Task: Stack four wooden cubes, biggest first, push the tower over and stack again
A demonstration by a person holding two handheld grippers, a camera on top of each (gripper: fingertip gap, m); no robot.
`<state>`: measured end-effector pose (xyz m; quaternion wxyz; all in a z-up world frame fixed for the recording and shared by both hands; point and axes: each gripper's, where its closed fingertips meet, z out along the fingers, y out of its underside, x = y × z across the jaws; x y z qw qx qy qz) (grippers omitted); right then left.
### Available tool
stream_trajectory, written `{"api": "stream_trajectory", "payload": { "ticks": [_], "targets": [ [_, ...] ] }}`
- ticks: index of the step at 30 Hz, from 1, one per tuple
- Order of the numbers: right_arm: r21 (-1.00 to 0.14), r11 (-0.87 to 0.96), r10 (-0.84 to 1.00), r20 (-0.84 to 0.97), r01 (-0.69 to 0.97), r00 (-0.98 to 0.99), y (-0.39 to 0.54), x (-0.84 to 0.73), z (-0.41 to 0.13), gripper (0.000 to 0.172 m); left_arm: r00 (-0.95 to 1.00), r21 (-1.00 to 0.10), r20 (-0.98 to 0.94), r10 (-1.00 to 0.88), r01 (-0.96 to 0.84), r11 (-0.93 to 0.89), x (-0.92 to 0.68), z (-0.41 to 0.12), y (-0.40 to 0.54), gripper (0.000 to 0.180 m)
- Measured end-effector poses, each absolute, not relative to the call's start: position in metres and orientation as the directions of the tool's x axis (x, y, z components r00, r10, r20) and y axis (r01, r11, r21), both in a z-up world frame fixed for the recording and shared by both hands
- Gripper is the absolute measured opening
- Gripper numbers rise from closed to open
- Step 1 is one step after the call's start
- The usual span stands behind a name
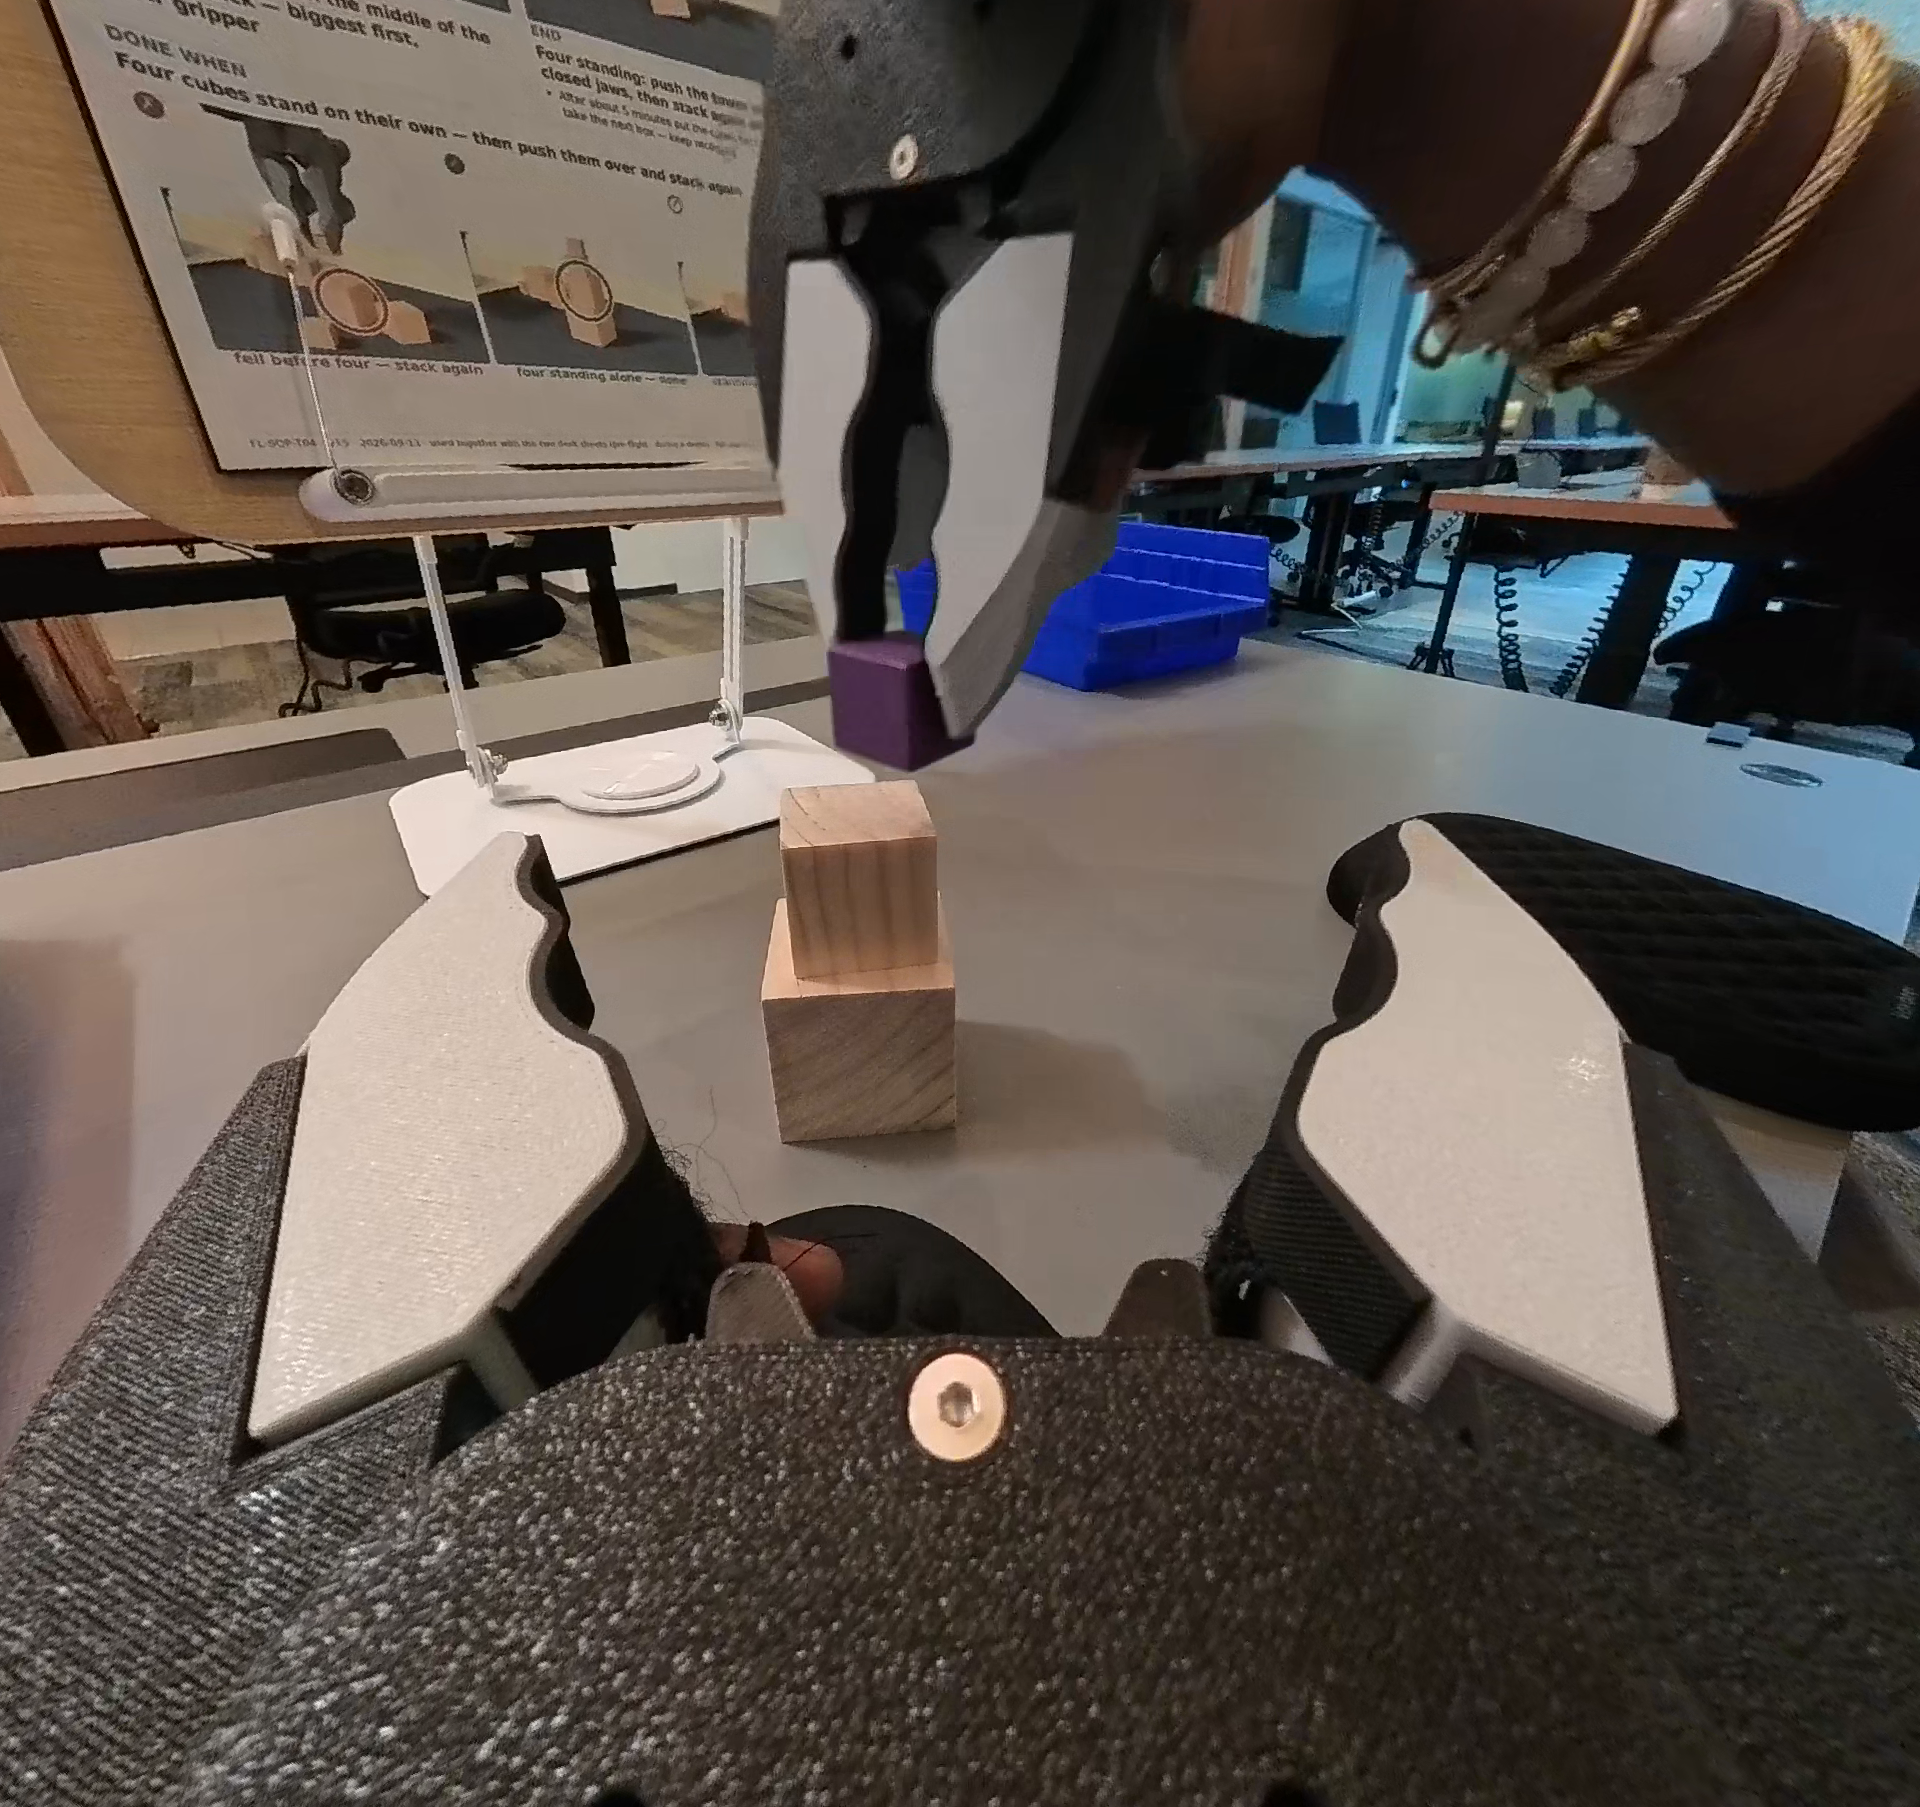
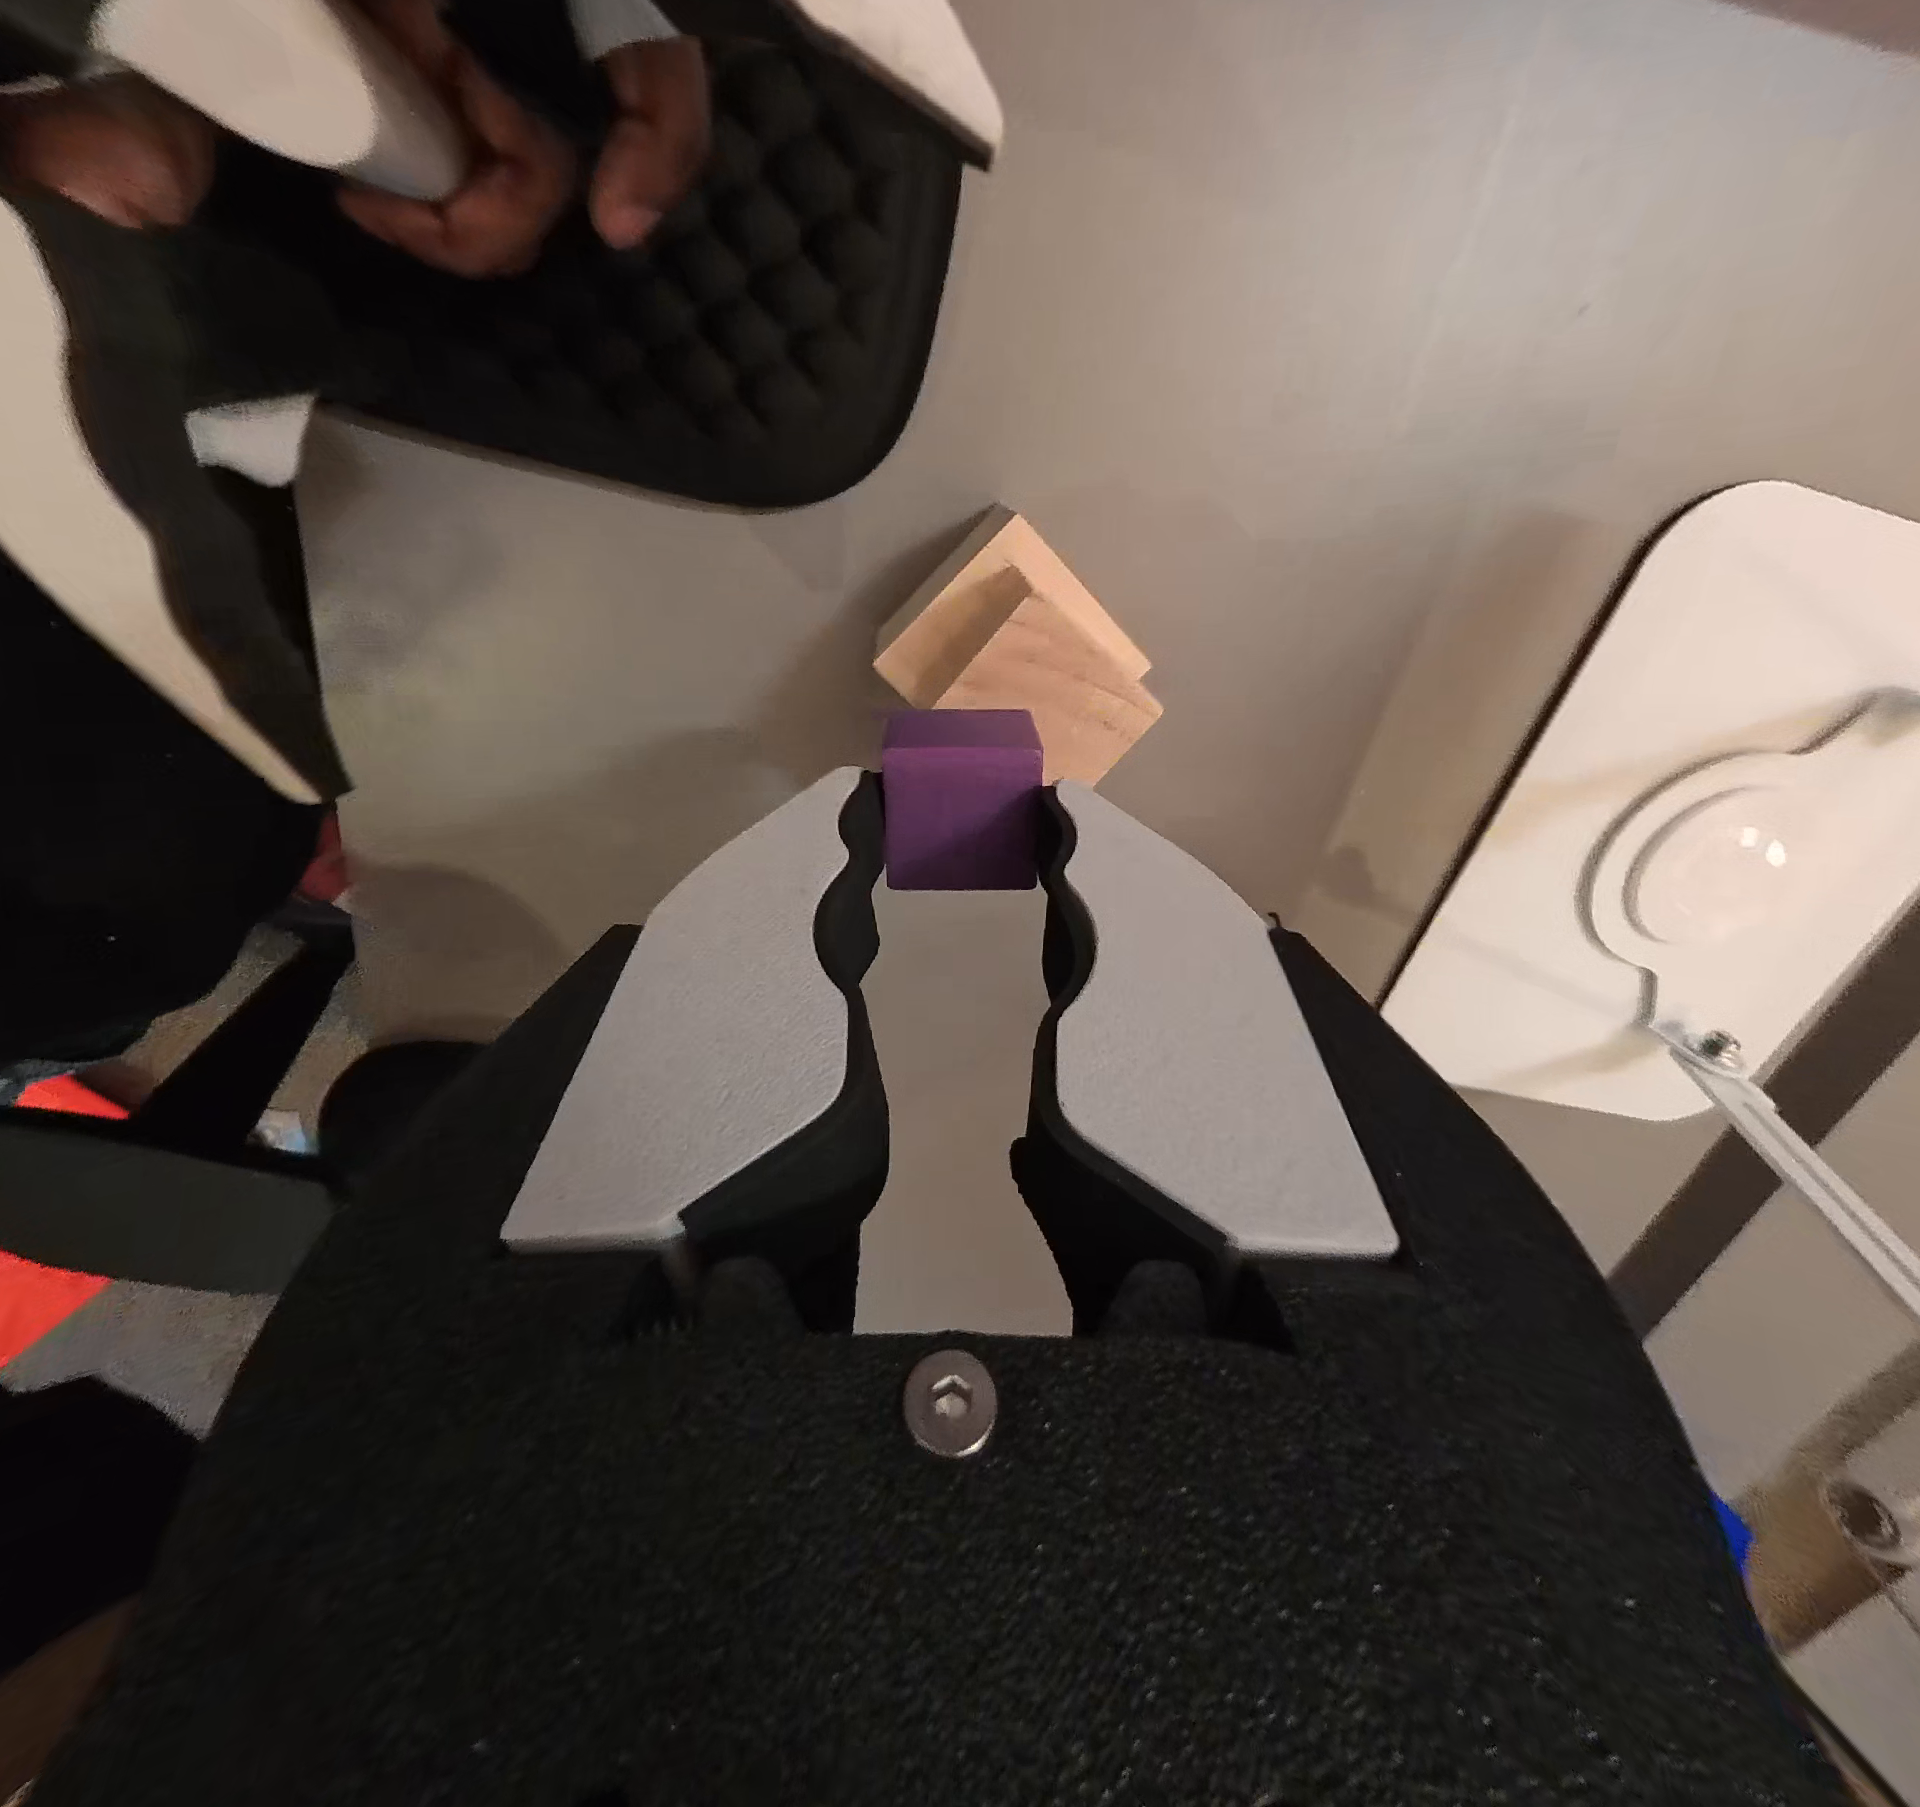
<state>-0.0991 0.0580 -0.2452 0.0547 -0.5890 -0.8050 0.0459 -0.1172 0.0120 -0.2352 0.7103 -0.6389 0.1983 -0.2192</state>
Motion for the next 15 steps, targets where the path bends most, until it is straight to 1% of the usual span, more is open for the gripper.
{"api": "stream_trajectory", "payload": {
  "ticks": [6,15],
  "targets": [
    [-0.108,0.309,0.951,0.028,0.945,-0.307,0.066,-0.107,-0.260,0.028,0.823,-0.994,0.002,-0.568,0.063,0.088,-0.117,-0.235,0.012,0.139],
    [-0.104,0.304,0.953,0.031,0.947,-0.302,0.071,-0.106,-0.264,0.028,0.822,-0.994,0.002,-0.569,0.063,0.088,-0.117,-0.235,0.012,0.139]
  ]
}}
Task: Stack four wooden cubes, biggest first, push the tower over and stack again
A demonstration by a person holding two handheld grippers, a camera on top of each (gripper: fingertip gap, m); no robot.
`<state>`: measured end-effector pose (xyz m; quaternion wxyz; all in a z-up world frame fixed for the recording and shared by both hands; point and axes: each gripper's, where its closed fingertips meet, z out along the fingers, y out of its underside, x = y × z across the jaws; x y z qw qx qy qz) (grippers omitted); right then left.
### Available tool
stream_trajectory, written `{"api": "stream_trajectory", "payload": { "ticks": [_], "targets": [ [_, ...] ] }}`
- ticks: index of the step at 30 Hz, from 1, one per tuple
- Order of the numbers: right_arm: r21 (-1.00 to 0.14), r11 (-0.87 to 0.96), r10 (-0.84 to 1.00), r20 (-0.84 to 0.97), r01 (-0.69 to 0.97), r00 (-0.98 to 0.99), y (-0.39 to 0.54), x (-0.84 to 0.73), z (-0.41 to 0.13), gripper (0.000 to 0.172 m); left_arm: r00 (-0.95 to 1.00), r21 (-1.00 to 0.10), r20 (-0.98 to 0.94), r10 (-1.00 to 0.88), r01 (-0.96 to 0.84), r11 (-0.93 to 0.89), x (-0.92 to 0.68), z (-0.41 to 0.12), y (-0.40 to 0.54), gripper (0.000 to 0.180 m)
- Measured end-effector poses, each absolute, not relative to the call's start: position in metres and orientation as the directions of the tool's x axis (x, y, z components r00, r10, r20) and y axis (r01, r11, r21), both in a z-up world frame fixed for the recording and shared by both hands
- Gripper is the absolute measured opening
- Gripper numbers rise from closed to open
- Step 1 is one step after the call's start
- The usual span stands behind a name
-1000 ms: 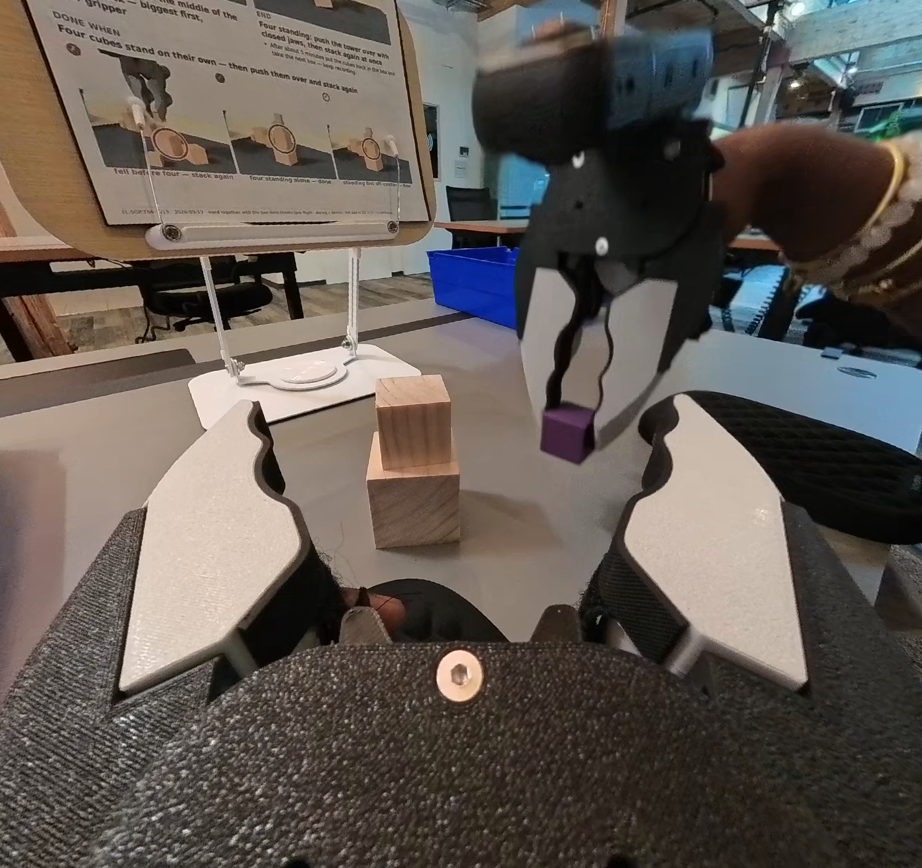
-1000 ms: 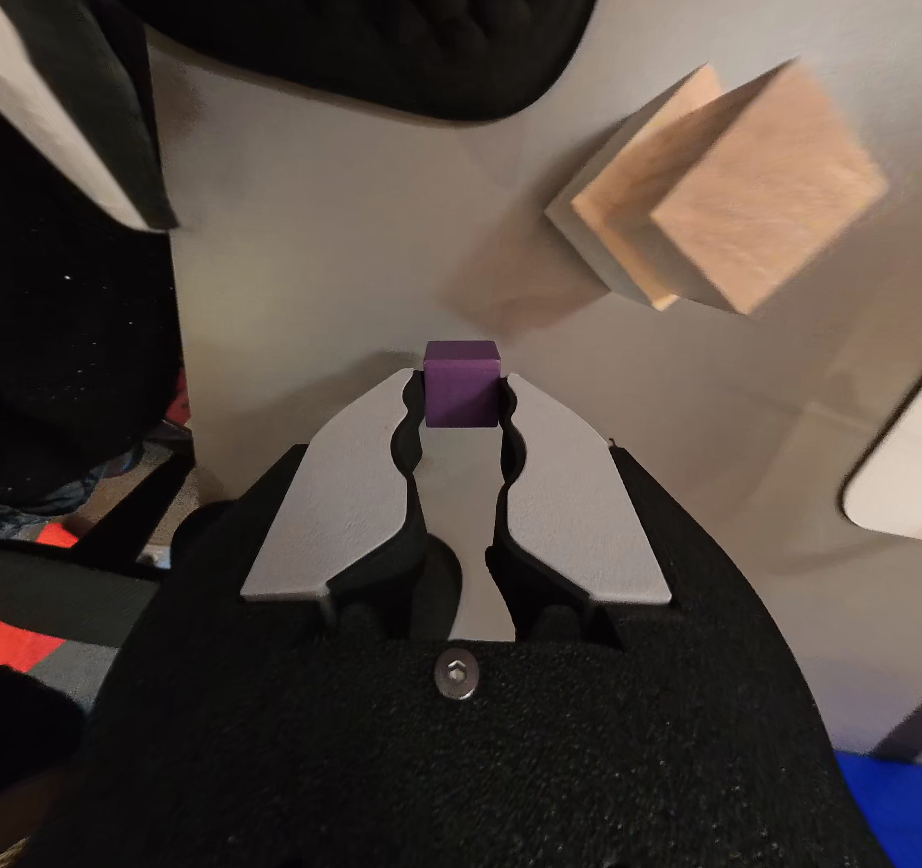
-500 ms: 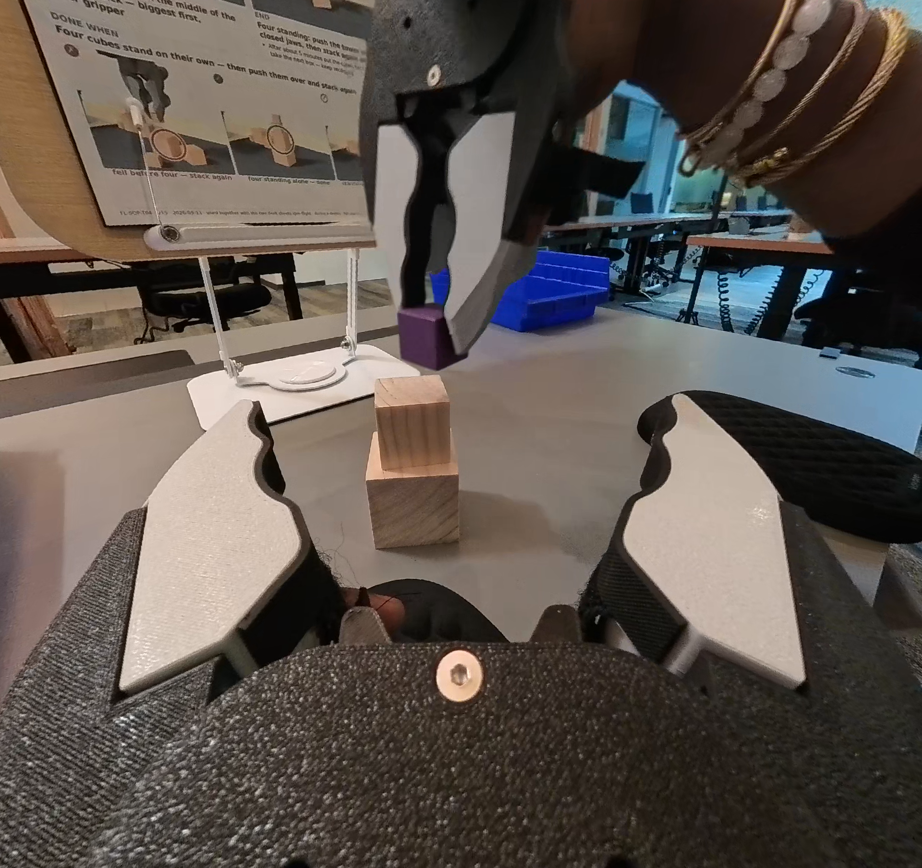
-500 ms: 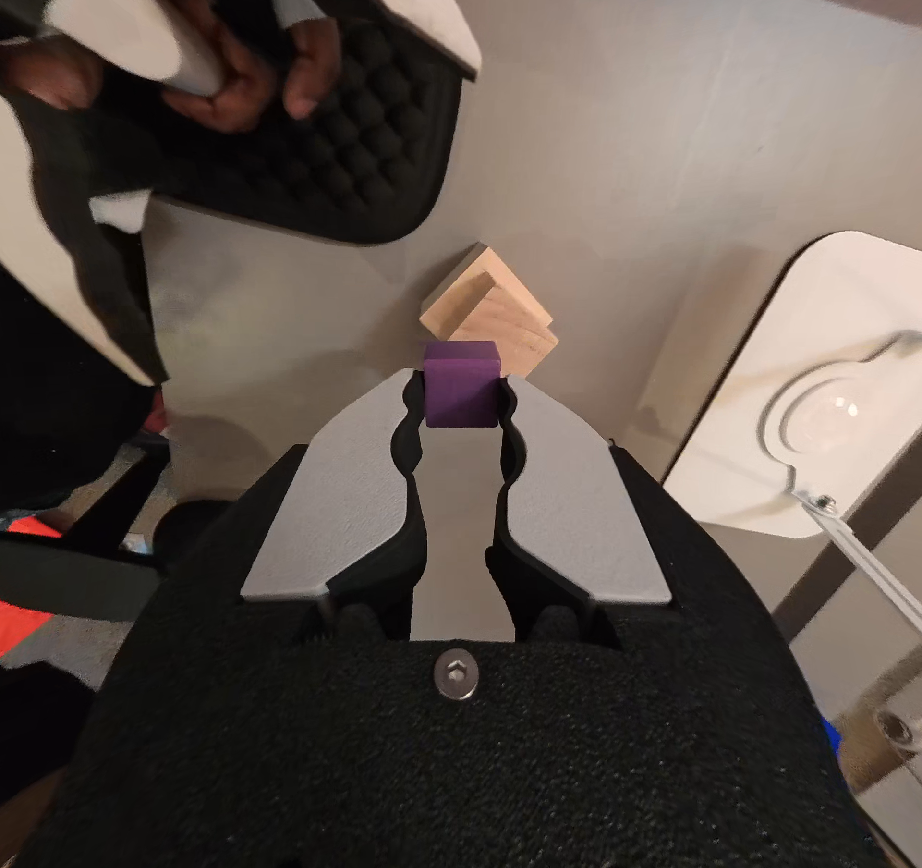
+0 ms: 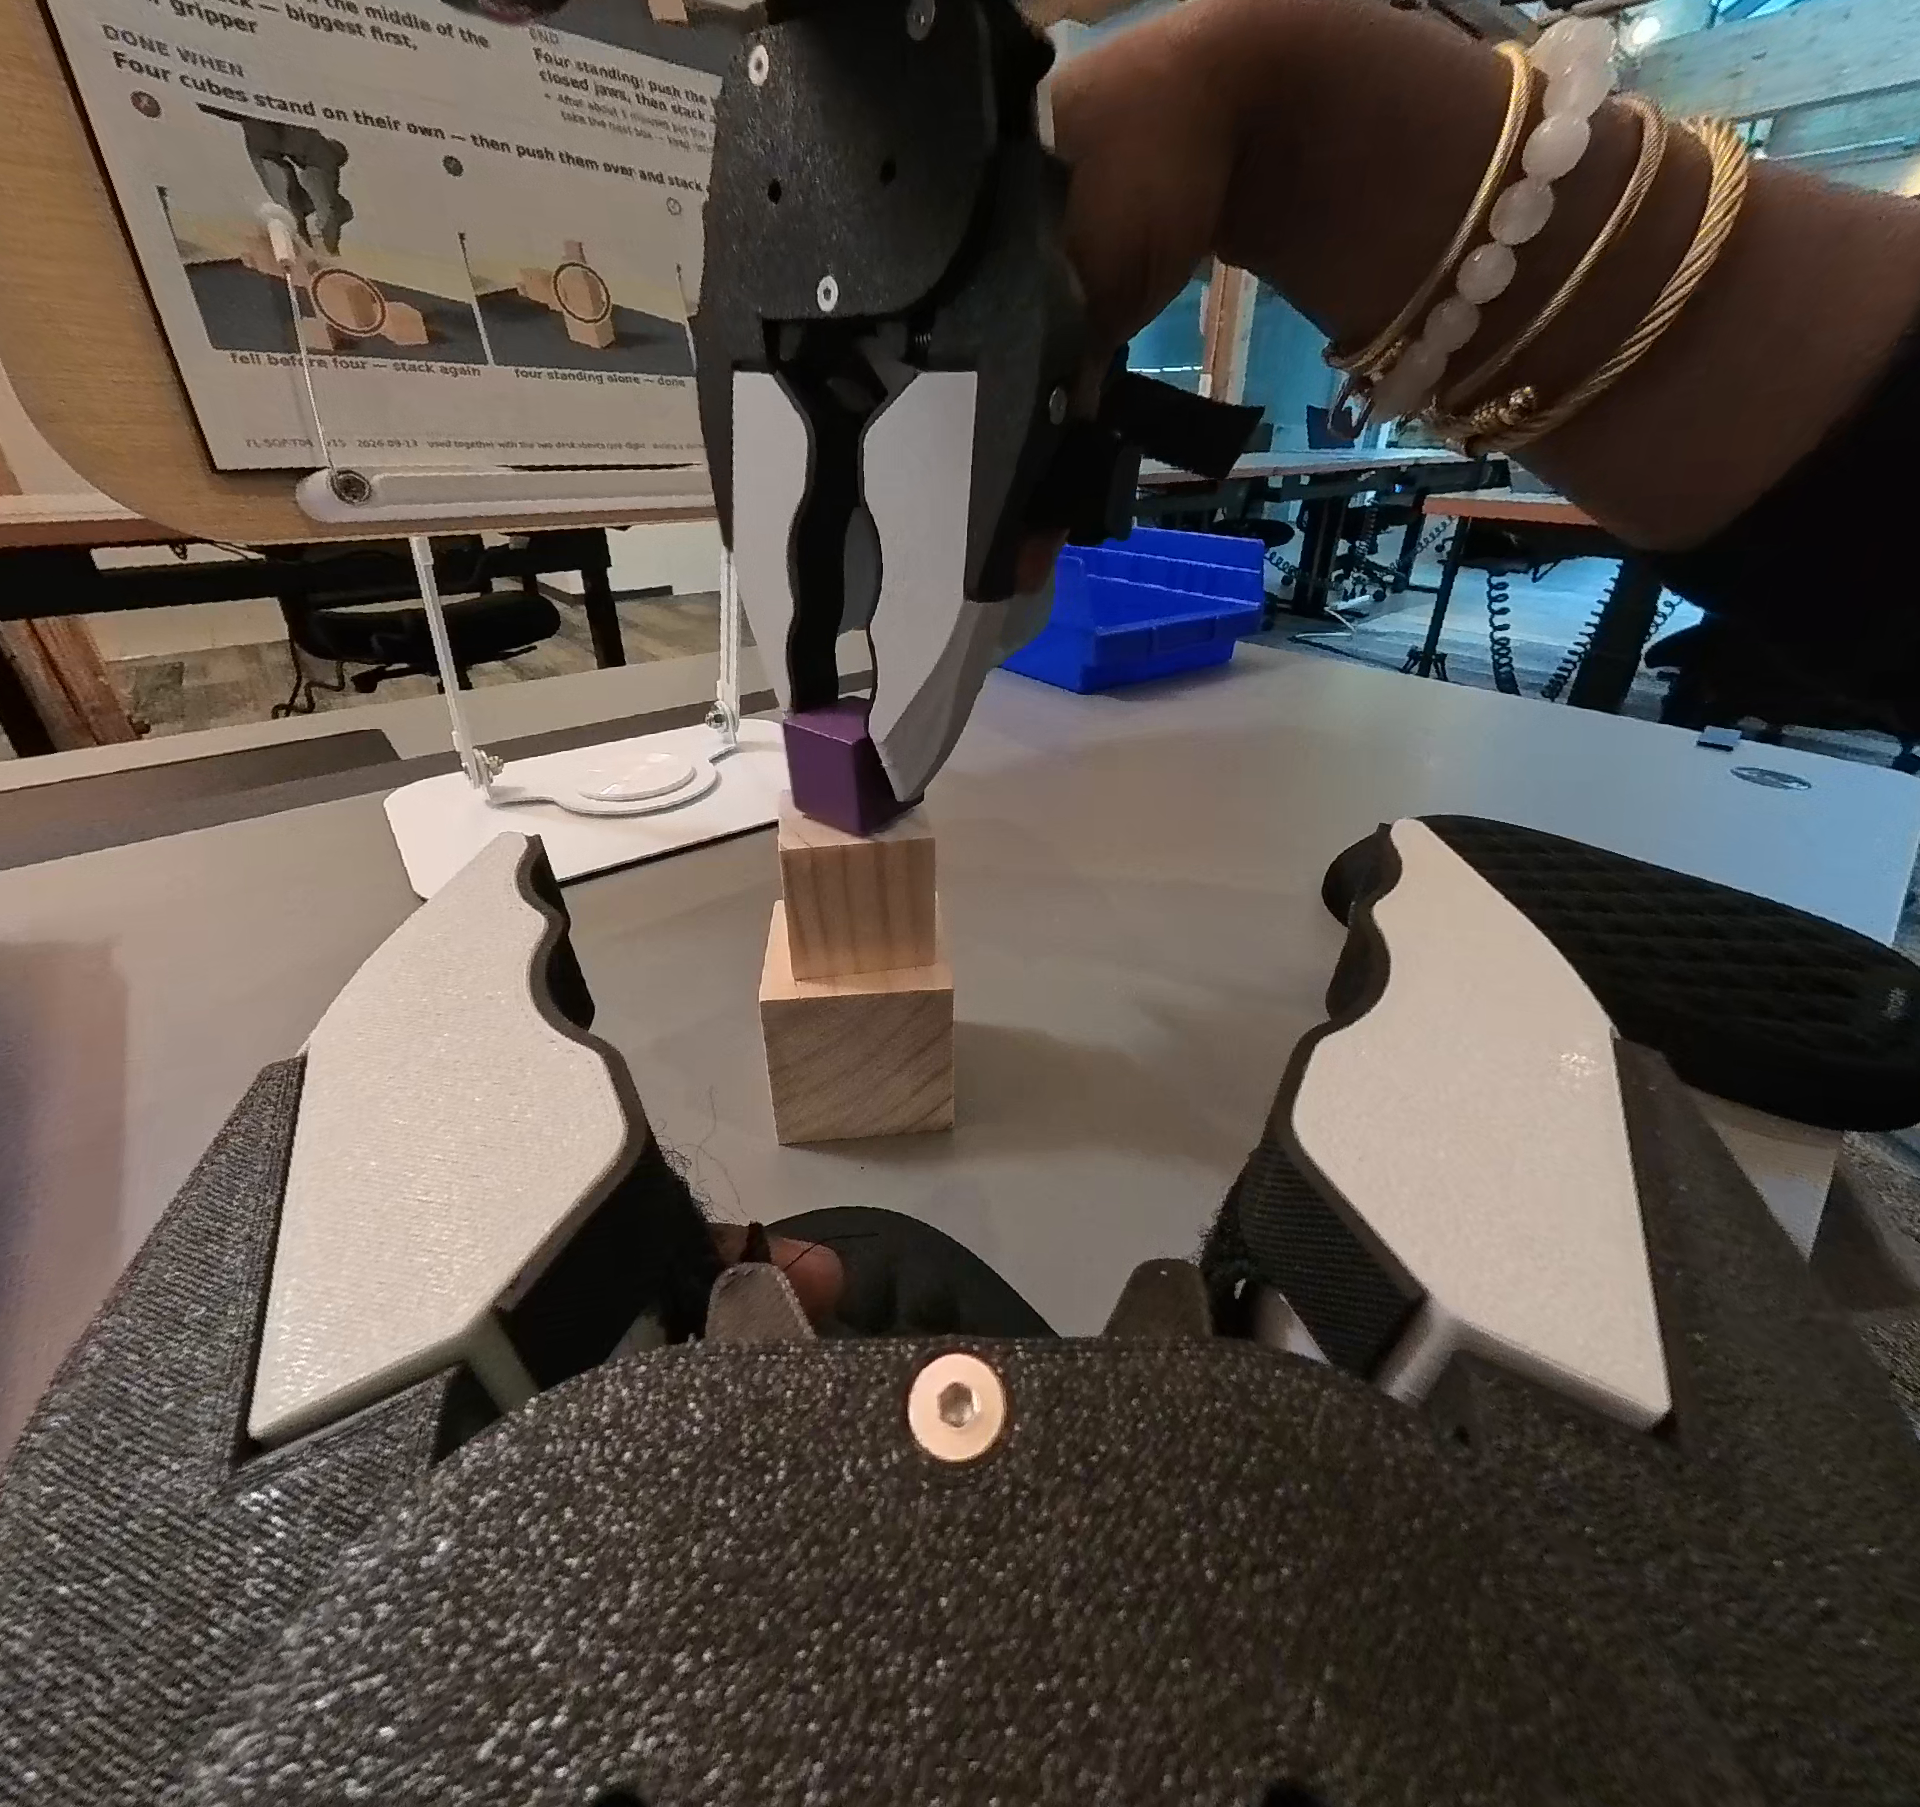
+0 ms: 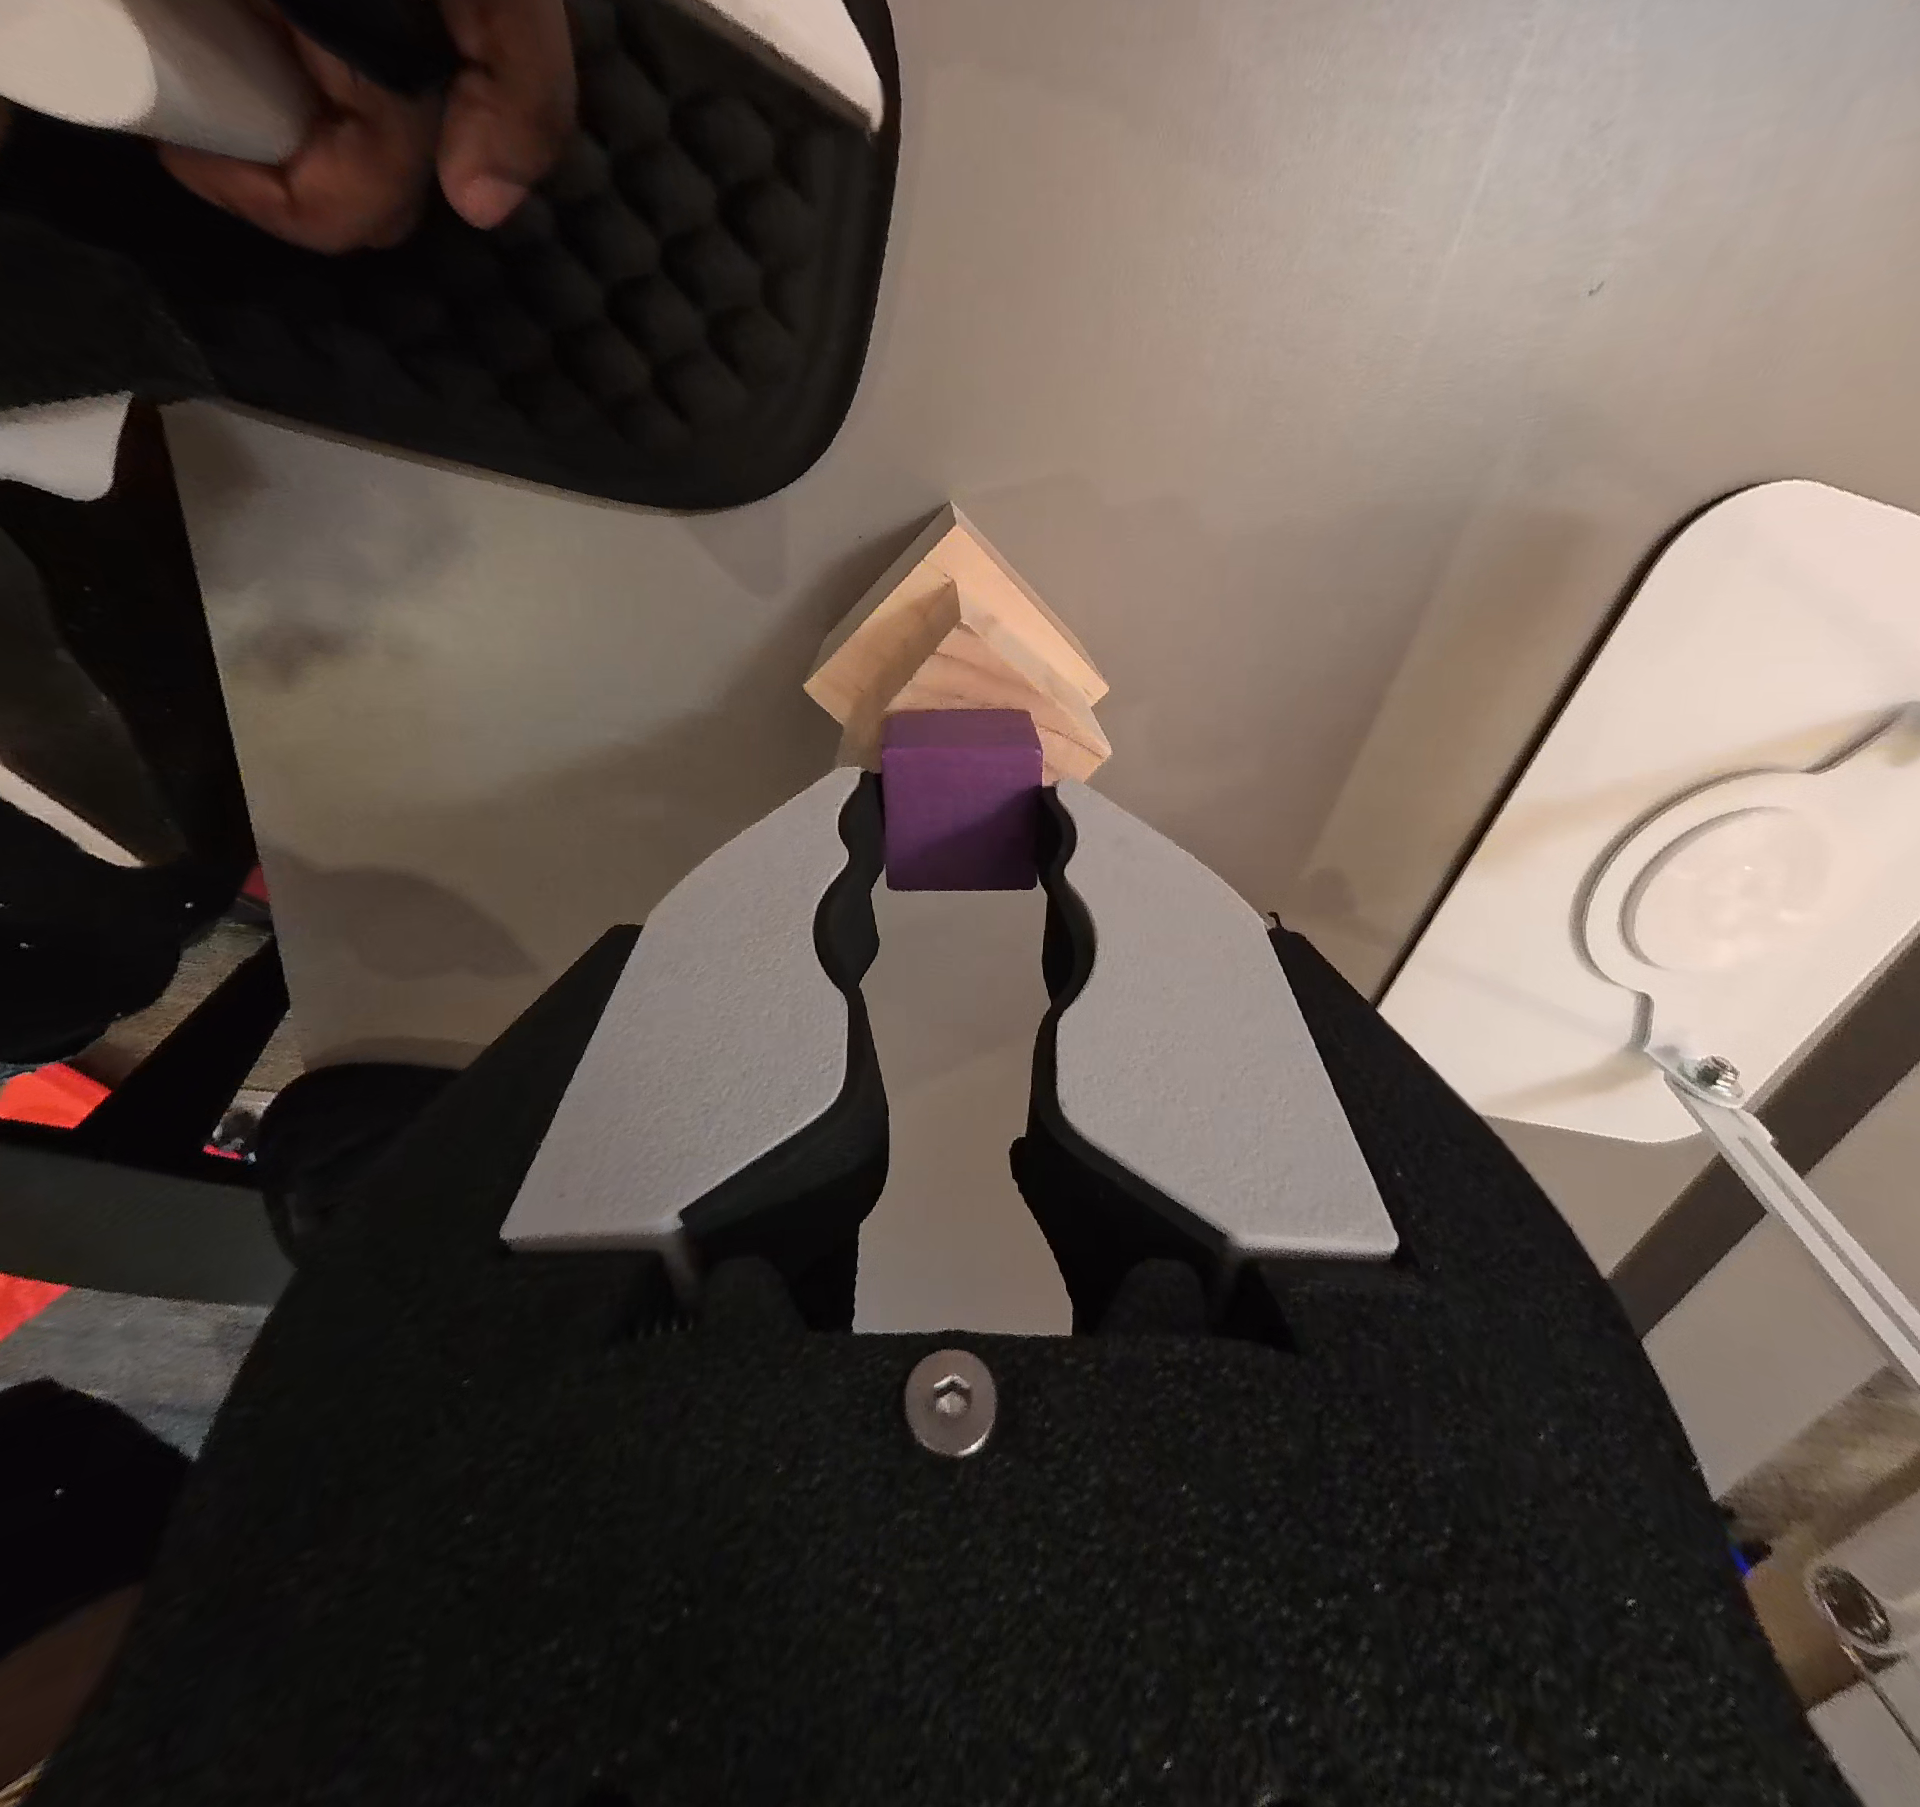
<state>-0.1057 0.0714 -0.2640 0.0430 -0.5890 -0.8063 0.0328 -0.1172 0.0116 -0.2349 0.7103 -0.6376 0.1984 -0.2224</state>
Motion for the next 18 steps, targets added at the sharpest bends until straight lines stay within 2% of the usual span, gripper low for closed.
{"api": "stream_trajectory", "payload": {
  "ticks": [13,18],
  "targets": [
    [-0.126,0.304,0.953,0.054,0.944,-0.299,0.0744,-0.1060,-0.2651,0.028,0.823,-0.994,-0.006,-0.568,0.056,0.091,-0.1165,-0.2350,0.0114,0.138],
    [-0.157,0.296,0.955,0.057,0.942,-0.291,0.0740,-0.1084,-0.2659,0.038,0.822,-0.994,-0.004,-0.569,0.058,0.090,-0.1167,-0.2351,0.0116,0.139]
  ]
}}
